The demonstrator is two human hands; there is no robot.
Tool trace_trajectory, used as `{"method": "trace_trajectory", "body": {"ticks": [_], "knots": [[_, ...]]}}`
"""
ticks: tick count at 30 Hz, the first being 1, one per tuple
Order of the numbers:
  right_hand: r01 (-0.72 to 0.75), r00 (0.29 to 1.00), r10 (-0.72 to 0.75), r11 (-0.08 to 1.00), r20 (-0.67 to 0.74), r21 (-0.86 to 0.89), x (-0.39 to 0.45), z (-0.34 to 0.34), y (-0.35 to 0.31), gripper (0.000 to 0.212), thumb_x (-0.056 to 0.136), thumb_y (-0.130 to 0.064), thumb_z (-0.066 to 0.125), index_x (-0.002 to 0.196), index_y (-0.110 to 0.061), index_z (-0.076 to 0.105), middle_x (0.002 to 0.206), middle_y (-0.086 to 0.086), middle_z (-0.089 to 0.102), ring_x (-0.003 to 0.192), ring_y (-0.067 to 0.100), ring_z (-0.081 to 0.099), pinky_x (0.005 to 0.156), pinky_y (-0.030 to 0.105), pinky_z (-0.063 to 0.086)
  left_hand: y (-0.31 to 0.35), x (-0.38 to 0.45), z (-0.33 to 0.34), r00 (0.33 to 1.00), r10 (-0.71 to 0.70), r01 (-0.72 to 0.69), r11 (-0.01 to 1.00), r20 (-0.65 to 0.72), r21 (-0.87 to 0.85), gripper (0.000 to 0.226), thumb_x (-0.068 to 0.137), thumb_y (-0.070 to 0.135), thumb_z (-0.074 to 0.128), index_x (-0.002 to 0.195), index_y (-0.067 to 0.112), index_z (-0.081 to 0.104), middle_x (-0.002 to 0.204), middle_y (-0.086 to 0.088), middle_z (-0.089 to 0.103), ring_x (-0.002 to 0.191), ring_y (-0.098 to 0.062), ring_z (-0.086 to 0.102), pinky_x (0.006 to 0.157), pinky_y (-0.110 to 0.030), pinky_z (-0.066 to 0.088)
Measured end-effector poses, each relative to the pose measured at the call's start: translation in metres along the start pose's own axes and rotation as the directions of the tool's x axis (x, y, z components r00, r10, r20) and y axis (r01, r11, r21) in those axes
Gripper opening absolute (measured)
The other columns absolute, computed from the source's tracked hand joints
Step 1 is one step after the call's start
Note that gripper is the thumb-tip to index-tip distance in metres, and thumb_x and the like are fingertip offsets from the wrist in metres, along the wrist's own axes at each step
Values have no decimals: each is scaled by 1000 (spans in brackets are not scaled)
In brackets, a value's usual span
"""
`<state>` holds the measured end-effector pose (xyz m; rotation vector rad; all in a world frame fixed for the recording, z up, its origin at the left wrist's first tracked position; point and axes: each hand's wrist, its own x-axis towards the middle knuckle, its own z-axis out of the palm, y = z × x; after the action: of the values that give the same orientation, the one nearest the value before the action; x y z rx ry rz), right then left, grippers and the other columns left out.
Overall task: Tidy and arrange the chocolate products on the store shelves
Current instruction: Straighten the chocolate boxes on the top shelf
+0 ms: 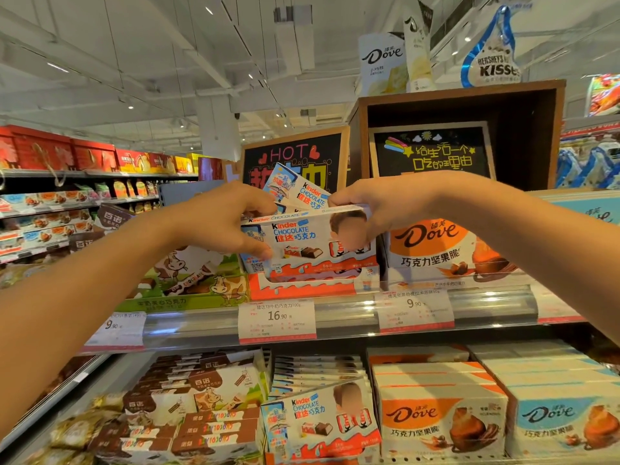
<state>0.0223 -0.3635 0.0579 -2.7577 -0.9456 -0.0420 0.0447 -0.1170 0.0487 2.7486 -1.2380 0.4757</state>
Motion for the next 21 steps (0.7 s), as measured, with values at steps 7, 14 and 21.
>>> {"method": "trace_trajectory", "body": {"ticks": [7, 14, 21], "knots": [[-31, 997, 44, 975, 56, -219, 8, 7, 2, 22, 80, -21, 71, 94, -28, 56, 99, -9, 55, 104, 17, 51, 90, 34, 44, 6, 7, 5, 998, -40, 31, 984, 51, 177, 71, 60, 71, 59, 94, 9, 62, 106, -5, 59, 110, -20, 46, 90, -44, 43], [98, 962, -95, 995, -257, -4, -9, -1, 3, 27, 81, -17, 69, 105, -27, 60, 108, -7, 58, 95, 8, 61, 78, 22, 54, 1, -4, 8, 992, -104, 90, 981, -78, -172, 27, 80, 37, 68, 102, 27, 57, 113, 4, 64, 112, -14, 56, 91, -42, 50], [46, 960, -99, 978, -263, -202, -5, 9, 17, 28, 80, -23, 70, 107, -19, 65, 107, -10, 59, 102, 9, 55, 77, 14, 43, -4, -4, 12, 984, -129, 112, 985, -120, -133, 21, 77, 23, 72, 96, 22, 66, 137, 0, 50, 132, -10, 37, 104, -33, 40]]}}
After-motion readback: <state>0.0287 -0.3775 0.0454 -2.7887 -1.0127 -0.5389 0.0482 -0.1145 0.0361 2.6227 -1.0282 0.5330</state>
